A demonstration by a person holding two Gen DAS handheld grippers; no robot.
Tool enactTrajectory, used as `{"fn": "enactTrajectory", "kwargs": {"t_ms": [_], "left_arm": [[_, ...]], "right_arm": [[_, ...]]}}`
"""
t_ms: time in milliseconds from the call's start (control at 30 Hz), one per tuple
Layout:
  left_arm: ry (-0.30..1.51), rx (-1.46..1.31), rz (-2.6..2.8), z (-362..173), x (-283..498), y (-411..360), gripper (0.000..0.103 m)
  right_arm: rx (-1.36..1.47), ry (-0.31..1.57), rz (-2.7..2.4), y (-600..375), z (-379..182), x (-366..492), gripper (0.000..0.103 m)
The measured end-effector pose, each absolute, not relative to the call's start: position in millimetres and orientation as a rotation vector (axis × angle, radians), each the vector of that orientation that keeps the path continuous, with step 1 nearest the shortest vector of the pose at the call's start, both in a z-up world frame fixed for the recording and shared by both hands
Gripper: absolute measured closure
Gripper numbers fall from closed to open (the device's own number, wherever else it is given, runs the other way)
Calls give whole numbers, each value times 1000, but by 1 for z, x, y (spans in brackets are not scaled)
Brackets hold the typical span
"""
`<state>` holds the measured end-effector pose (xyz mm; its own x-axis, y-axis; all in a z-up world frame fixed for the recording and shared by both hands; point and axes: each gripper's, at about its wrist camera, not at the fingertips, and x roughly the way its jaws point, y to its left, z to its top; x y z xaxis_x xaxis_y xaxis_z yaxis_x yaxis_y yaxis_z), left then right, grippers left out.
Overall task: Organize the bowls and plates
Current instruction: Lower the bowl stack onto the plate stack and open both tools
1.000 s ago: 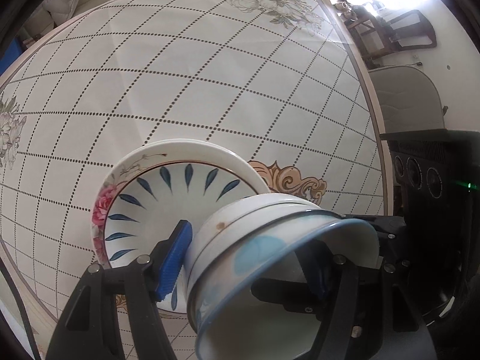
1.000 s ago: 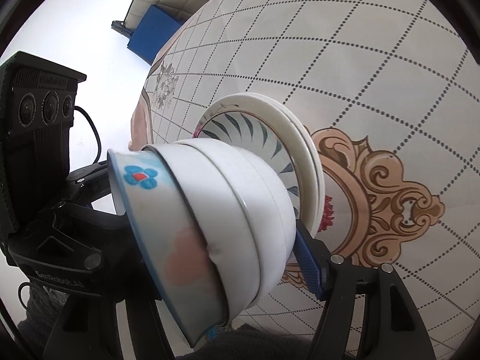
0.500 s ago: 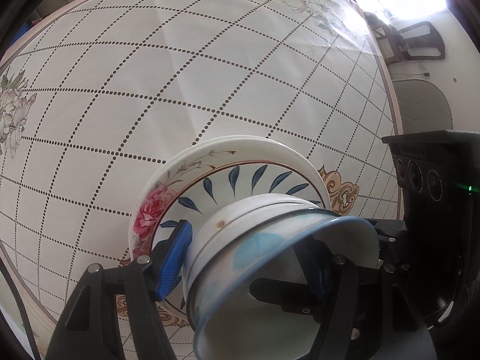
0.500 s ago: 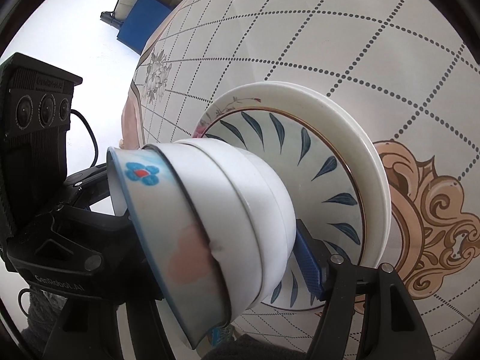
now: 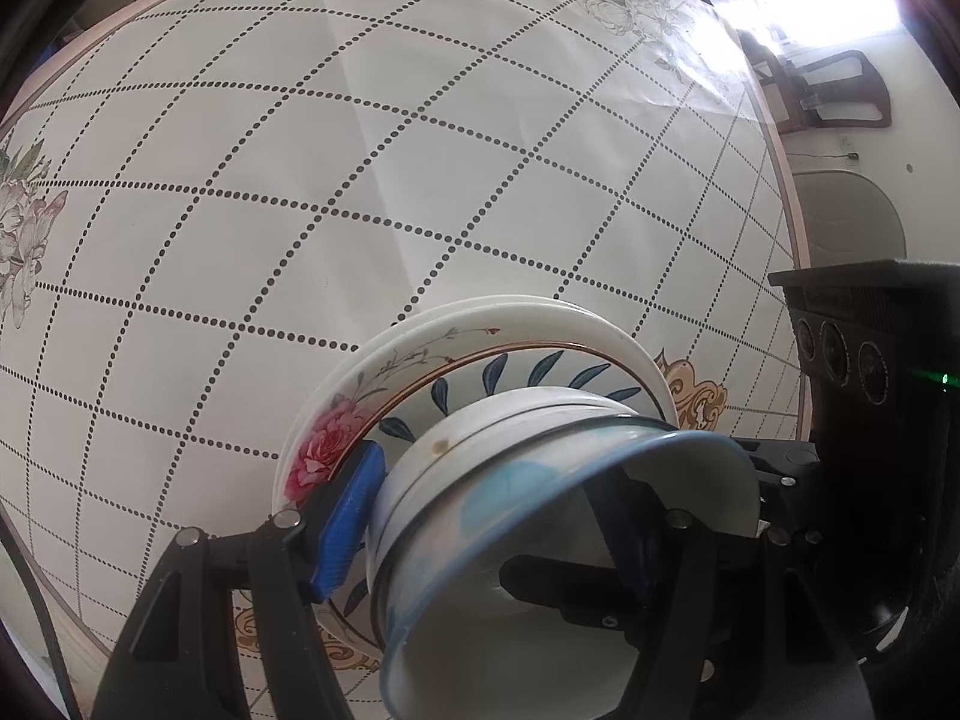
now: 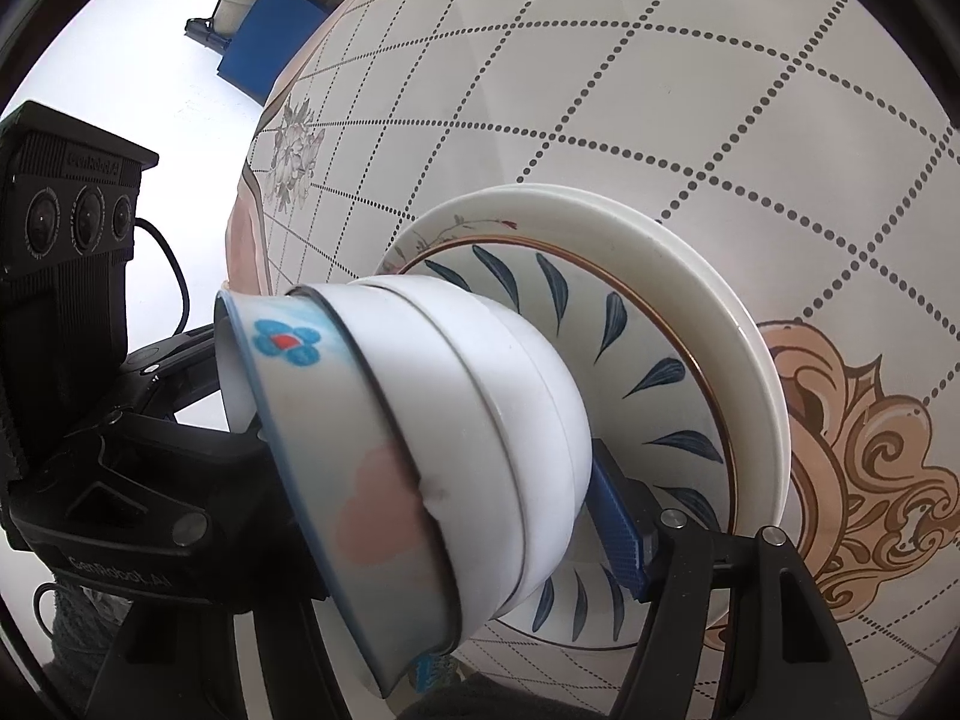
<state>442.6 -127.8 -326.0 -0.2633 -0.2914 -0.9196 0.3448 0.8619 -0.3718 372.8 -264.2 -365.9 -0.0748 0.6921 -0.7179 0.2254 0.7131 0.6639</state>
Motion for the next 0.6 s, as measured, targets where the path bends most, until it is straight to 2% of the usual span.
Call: {"fn": "enactTrajectory", "kwargs": {"t_ms": [367,600], "left_arm": [[1724,23,-566,-321,441,-120,38],[1676,72,-444,-311,437,-105,38]], "right_arm": [[707,1681,426,-256,-364,381,32],[605,1683,380,-253,-352,383,26]]}}
